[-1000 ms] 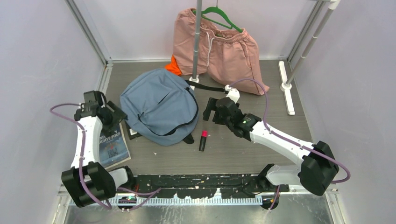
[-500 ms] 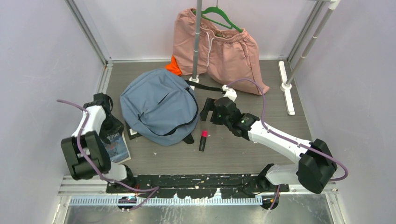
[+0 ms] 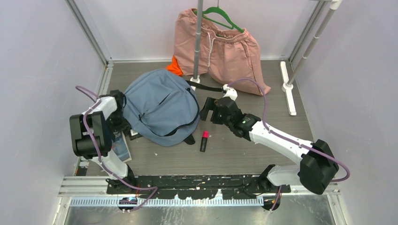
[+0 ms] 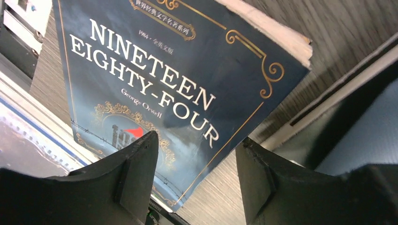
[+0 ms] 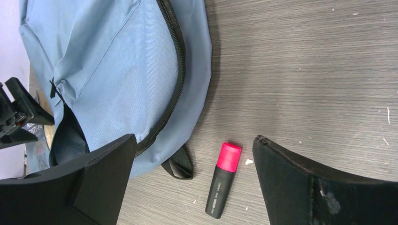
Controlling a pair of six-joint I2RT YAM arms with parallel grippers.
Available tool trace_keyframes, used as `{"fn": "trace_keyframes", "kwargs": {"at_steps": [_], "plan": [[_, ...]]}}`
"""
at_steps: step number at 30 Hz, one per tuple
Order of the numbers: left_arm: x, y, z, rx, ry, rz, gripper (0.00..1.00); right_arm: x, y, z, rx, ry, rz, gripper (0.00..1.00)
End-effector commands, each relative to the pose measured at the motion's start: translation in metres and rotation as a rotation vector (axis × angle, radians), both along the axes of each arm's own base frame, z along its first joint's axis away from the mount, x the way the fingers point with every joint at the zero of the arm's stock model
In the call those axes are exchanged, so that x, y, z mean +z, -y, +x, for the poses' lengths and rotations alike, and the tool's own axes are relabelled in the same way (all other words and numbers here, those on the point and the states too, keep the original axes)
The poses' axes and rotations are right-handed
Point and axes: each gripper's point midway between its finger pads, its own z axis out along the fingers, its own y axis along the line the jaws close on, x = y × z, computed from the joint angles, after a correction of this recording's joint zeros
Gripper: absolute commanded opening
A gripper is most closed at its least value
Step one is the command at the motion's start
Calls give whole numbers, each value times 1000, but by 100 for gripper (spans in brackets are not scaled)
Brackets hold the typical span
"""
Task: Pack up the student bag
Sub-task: Pick up the book at the corner of the board.
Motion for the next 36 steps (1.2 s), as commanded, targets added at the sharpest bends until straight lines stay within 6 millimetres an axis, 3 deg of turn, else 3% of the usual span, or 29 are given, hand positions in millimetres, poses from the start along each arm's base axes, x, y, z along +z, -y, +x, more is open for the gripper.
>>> {"fn": "trace_keyframes", "kwargs": {"at_steps": [1, 8, 11, 14, 17, 20, 26, 33, 36], "plan": [[9, -22, -3, 42, -49, 141, 60, 20, -10, 7, 9, 50, 60, 100], [-9, -27, -11, 77, -127, 182, 53, 21, -14, 9, 22, 55, 66, 100], [-25, -19, -11, 95, -125, 133, 40, 25, -12, 7, 24, 64, 62, 100], [-30, -16, -10, 95, -105, 110, 18, 26, -7, 6, 18, 71, 45, 100], [-25, -13, -5, 76, -77, 87, 12, 23, -6, 7, 20, 67, 28, 100], [-11, -4, 5, 50, 0, 33, 1, 21, -9, 8, 27, 57, 24, 100], [45, 7, 27, -99, 251, -26, 0, 18, -14, 11, 27, 40, 26, 100], [86, 24, 19, -198, 426, -76, 0, 13, -19, 12, 37, 21, 22, 98], [109, 20, 8, -220, 457, -31, 0, 13, -19, 12, 40, 16, 22, 98]]}}
